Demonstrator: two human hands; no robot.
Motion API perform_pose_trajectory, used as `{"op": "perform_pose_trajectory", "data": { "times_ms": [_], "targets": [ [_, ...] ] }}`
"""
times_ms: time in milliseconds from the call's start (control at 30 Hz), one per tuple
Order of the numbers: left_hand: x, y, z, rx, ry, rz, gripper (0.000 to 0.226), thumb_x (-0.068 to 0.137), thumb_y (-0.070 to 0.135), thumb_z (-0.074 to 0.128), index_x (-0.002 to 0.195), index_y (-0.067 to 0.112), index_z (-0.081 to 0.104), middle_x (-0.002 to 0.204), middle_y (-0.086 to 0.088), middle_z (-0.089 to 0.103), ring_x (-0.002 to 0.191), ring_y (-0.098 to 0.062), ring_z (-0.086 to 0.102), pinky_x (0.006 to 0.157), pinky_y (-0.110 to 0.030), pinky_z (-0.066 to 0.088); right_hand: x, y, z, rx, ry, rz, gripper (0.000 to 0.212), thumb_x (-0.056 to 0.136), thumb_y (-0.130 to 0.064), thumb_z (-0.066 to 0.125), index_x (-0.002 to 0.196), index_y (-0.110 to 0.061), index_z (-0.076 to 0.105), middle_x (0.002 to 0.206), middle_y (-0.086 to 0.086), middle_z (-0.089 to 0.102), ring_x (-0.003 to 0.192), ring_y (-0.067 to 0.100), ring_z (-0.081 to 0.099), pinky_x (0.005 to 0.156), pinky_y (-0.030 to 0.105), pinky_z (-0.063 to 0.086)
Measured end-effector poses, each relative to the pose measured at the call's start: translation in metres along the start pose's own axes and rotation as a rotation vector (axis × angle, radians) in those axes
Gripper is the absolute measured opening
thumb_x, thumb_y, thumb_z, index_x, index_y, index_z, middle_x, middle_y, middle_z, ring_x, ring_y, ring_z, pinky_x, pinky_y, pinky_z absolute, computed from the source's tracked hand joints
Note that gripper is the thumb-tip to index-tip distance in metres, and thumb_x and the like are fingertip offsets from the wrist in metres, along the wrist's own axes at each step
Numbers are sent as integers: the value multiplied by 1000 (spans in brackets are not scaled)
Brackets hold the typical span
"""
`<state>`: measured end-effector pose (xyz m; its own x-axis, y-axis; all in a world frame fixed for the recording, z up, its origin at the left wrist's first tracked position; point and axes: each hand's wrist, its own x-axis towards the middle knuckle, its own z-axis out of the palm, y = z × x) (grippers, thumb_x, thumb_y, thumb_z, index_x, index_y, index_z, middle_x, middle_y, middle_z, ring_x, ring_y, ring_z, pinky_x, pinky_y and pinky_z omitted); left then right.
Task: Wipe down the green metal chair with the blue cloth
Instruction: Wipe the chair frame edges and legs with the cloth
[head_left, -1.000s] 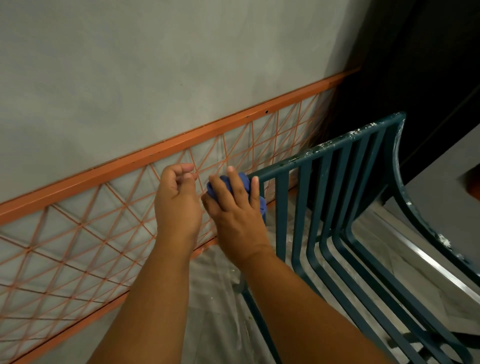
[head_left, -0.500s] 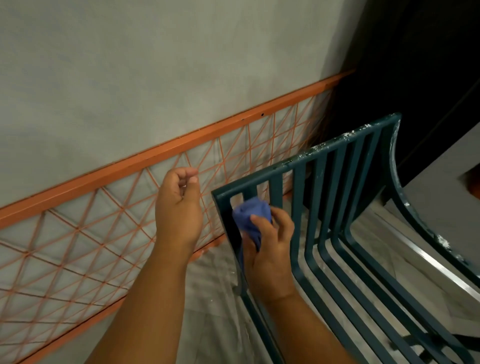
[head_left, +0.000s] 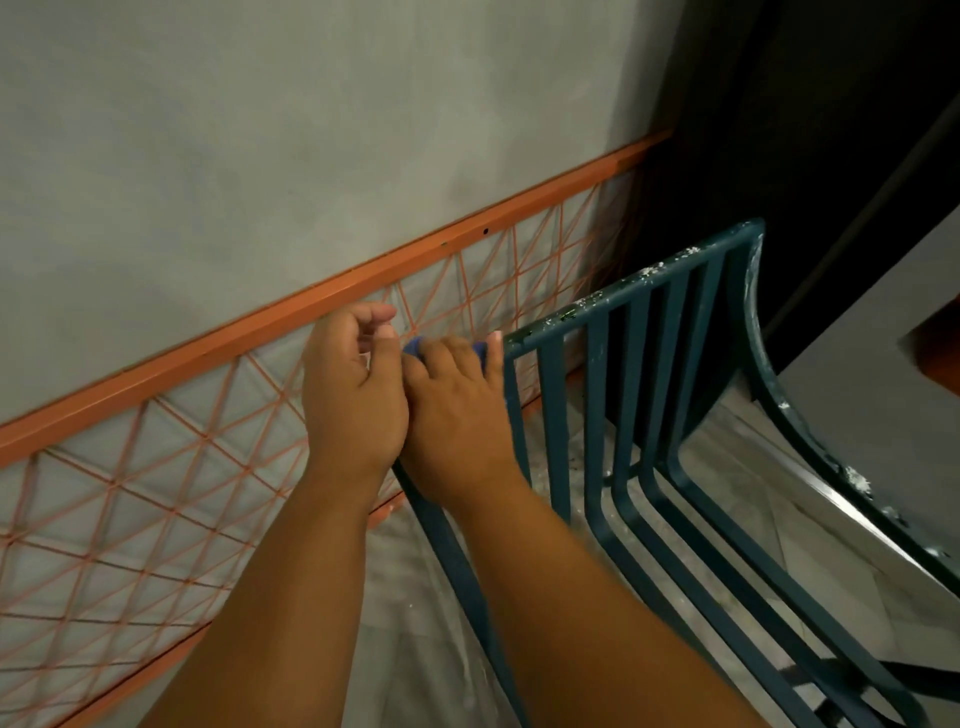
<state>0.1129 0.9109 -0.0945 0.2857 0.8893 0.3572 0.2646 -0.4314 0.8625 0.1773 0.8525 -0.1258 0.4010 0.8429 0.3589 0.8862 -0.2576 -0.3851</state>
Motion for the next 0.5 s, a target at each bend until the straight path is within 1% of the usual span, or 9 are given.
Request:
{"op": "perform_pose_trajectory", "data": {
  "times_ms": [67, 133, 200, 267, 333, 367, 400, 433, 500],
  "targets": [
    [2, 2, 7, 26, -48, 40, 14, 93, 24, 48, 100, 35, 56, 99, 20, 57, 93, 7, 55, 77, -7, 41, -10, 6, 2, 39, -40, -119, 37, 94, -33, 49, 129, -21, 54, 132, 2, 52, 136, 23, 33, 117, 55, 3],
    [6, 4, 15, 49, -102, 73, 13, 93, 25, 49, 100, 34, 56, 101, 15, 58, 96, -2, 56, 82, -19, 46, -17, 29, -8, 50, -48, -202, 37, 98, -31, 46, 133, -20, 52, 140, 4, 48, 140, 23, 30, 118, 54, 3],
    [12, 5, 24, 85, -145, 126, 14, 93, 24, 51, 104, 28, 58, 106, 8, 59, 100, -8, 55, 84, -28, 48, -12, 51, -15, 14, 7, -162, 36, 99, -32, 45, 133, -21, 52, 139, 4, 50, 139, 23, 32, 117, 55, 2],
    [18, 6, 33, 149, -169, 189, 16, 93, 24, 51, 107, 24, 58, 110, 5, 58, 105, -12, 53, 88, -25, 45, 3, 59, -19, -8, 32, -4, 36, 100, -35, 41, 133, -23, 50, 135, 2, 50, 138, 21, 30, 116, 57, -2],
    [22, 6, 41, 198, -171, 221, 18, 94, 27, 49, 109, 23, 58, 112, 5, 57, 108, -13, 50, 86, -8, 36, 12, 52, -16, -21, 16, 79, 42, 98, -37, 39, 136, -24, 46, 139, 2, 46, 141, 23, 22, 116, 55, -9],
    [23, 6, 45, 220, -163, 227, 19, 94, 28, 48, 109, 23, 57, 113, 4, 57, 109, -12, 48, 83, -4, 31, 12, 47, -13, -18, -5, 68, 46, 96, -38, 40, 140, -24, 42, 143, 3, 43, 143, 25, 19, 116, 54, -9],
    [23, 5, 48, 236, -154, 223, 20, 94, 30, 46, 110, 23, 57, 114, 4, 55, 109, -11, 46, 83, -3, 29, 8, 45, -11, 3, -23, 24, 49, 94, -37, 39, 142, -24, 41, 146, 4, 41, 144, 27, 18, 117, 54, -6],
    [23, 5, 50, 242, -150, 210, 22, 95, 31, 45, 111, 23, 56, 114, 3, 54, 110, -12, 45, 84, -7, 30, 1, 48, -11, 37, -29, -37, 48, 94, -34, 40, 141, -23, 43, 147, 6, 42, 145, 28, 20, 118, 53, 0],
    [23, 4, 53, 241, -153, 193, 25, 95, 33, 42, 113, 21, 55, 115, 2, 52, 110, -14, 46, 86, -20, 34, -10, 65, -18, 65, -26, -144, 41, 95, -24, 48, 135, -21, 51, 145, 8, 46, 143, 28, 26, 119, 51, 11]
  ]
}}
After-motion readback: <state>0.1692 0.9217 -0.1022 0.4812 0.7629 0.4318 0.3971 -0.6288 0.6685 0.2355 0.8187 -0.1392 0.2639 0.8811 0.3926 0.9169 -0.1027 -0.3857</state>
